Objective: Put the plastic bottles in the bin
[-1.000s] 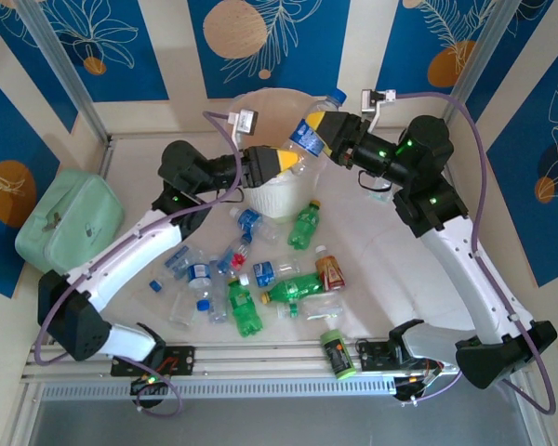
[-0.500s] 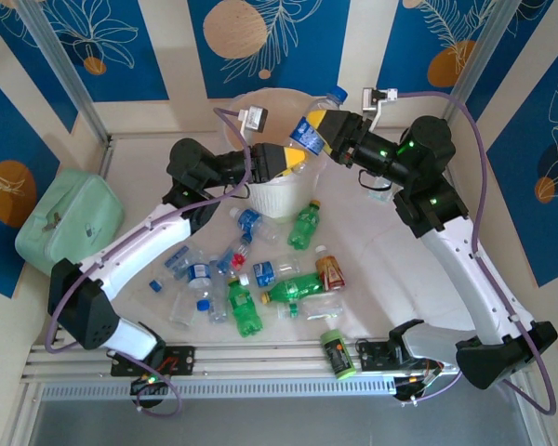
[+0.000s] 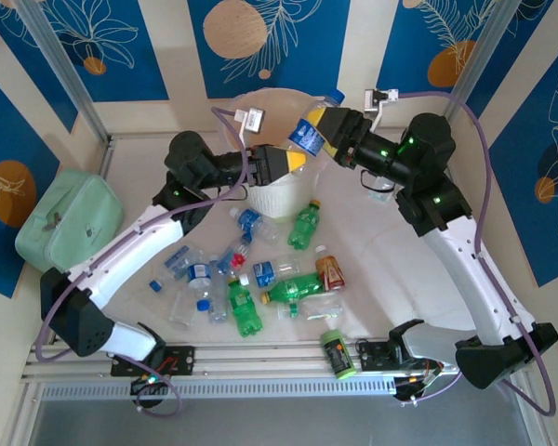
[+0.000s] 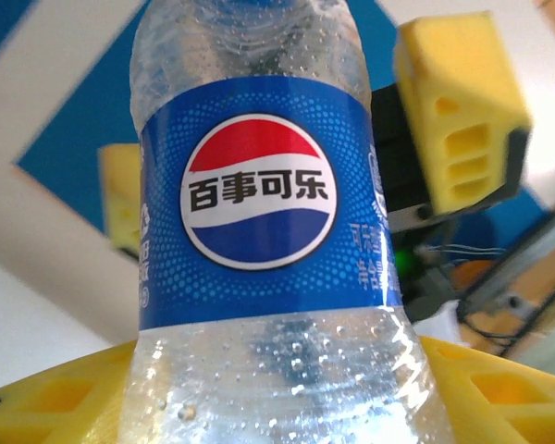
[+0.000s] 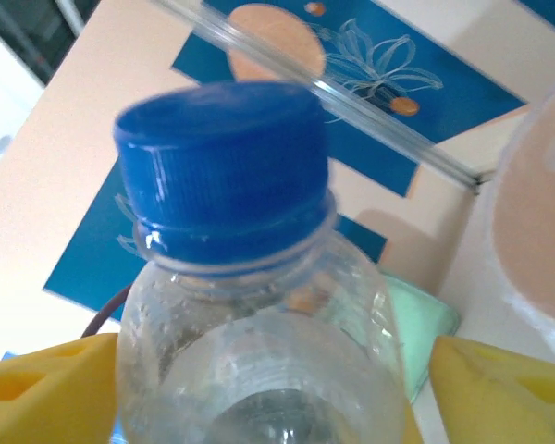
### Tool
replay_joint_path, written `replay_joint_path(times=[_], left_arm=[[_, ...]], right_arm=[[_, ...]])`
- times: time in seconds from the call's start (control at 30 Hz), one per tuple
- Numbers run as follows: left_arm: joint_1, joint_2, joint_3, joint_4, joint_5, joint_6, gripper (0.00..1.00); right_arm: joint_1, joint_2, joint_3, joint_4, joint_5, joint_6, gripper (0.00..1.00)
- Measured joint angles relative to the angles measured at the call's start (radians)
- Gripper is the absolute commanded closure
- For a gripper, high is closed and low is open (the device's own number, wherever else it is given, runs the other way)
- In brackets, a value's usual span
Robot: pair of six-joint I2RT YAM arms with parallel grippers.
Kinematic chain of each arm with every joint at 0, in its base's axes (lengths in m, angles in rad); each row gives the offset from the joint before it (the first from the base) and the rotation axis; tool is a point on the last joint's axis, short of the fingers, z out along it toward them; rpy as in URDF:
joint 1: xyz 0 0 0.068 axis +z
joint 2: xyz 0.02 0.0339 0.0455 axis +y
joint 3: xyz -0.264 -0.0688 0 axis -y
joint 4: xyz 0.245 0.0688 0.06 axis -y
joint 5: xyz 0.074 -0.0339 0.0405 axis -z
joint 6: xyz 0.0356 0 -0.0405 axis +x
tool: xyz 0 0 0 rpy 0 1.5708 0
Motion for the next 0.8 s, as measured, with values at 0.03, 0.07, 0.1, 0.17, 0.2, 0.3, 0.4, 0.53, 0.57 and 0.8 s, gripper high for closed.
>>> replay_joint_path(times=[0.03, 0.07, 0.1, 0.17, 0.2, 0.3, 0.4, 0.53, 0.57, 0.8], left_arm=[[0.0, -0.006, 0.02, -0.067, -0.023, 0.043, 0.38], [0.0, -0.013, 0.048, -0.146, -0.057, 0.1, 0.38], [0.001, -0.019, 0.078, -0.224, -0.096, 0.156, 0.38], [0.002, -0.024, 0.141, -0.356, -0.165, 0.247, 0.38], [0.004, -0.024, 0.182, -0.427, -0.208, 0.297, 0.39], [0.007, -0.013, 0.306, -0.606, -0.33, 0.418, 0.41], [0.009, 0.034, 0.456, -0.766, -0.468, 0.535, 0.42], [0.017, 0.153, 0.636, -0.916, -0.623, 0.64, 0.42], [0.018, 0.187, 0.667, -0.941, -0.652, 0.661, 0.42], [0.026, 0.421, 0.832, -1.085, -0.787, 0.751, 0.42]], right_arm=[[-0.012, 0.0, 0.023, -0.038, 0.011, -0.015, 0.05], [-0.027, -0.002, 0.049, -0.079, 0.027, -0.032, 0.04], [-0.044, -0.005, 0.07, -0.117, 0.042, -0.05, 0.04], [-0.078, -0.02, 0.095, -0.192, 0.075, -0.085, 0.04], [-0.096, -0.032, 0.102, -0.234, 0.095, -0.103, 0.04], [-0.148, -0.068, 0.108, -0.354, 0.138, -0.152, 0.05], [-0.193, -0.109, 0.089, -0.456, 0.164, -0.19, 0.06], [-0.226, -0.185, -0.023, -0.546, 0.174, -0.215, 0.07], [-0.229, -0.2, -0.056, -0.566, 0.174, -0.219, 0.07], [-0.238, -0.23, -0.218, -0.661, 0.179, -0.22, 0.08]])
